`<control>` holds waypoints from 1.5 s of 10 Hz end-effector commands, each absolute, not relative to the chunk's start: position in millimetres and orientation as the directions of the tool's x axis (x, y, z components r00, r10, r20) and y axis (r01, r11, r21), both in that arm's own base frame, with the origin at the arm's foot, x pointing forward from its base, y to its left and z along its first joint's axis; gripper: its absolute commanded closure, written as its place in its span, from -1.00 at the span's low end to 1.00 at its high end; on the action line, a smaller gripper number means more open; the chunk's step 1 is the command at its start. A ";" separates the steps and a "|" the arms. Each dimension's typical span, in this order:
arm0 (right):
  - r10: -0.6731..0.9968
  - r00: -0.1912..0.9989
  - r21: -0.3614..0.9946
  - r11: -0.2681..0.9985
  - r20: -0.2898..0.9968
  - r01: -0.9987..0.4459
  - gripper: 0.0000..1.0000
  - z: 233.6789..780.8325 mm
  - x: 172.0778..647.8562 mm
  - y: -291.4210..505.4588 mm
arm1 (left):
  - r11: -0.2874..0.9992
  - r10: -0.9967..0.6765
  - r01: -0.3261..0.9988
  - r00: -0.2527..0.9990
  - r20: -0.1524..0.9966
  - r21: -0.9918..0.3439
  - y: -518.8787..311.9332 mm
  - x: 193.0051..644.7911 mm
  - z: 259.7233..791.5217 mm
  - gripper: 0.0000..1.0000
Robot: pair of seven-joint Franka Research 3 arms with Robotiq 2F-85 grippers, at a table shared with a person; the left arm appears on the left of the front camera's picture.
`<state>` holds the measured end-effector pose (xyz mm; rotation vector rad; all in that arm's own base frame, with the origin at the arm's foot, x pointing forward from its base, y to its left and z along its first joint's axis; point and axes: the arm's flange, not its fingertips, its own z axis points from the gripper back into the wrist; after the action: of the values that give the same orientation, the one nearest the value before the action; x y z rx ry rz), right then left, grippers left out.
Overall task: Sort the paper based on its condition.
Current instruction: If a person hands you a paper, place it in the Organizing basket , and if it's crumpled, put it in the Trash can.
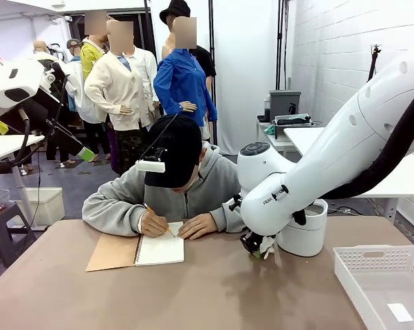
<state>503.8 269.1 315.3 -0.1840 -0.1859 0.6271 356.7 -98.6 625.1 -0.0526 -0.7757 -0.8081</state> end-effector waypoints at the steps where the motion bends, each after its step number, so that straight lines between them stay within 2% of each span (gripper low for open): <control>1: 0.577 0.806 -0.238 0.808 0.134 -0.539 1.00 310.4 506.3 277.1 | 0.707 -0.629 0.665 0.438 0.642 0.239 -97.3 357.2 625.0 -1.00; 4: 0.535 0.832 -0.200 0.840 0.145 -0.505 1.00 339.7 492.4 273.6 | 0.707 -0.629 0.665 0.438 0.642 0.239 -97.3 357.2 625.0 -1.00; 7: 0.542 0.818 -0.176 0.839 0.193 -0.515 1.00 401.3 463.0 267.6 | 0.707 -0.629 0.665 0.438 0.642 0.239 -97.3 357.2 625.0 -1.00; 10: 0.543 0.786 -0.113 0.837 0.295 -0.535 1.00 471.1 438.3 251.0 | 0.707 -0.629 0.665 0.438 0.642 0.239 -97.3 357.2 625.0 -1.00; 12: 0.499 0.793 -0.090 0.860 0.349 -0.502 1.00 497.1 443.2 230.5 | 0.707 -0.629 0.665 0.438 0.642 0.239 -97.3 357.2 625.0 -1.00; 15: 0.460 0.826 -0.083 0.884 0.327 -0.460 1.00 505.0 470.9 198.9 | 0.707 -0.629 0.665 0.438 0.642 0.239 -97.3 357.2 625.0 -1.00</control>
<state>460.5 204.9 508.8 -0.0070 -0.3771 0.4874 356.7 -98.4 625.2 -0.0522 -0.7757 -0.8076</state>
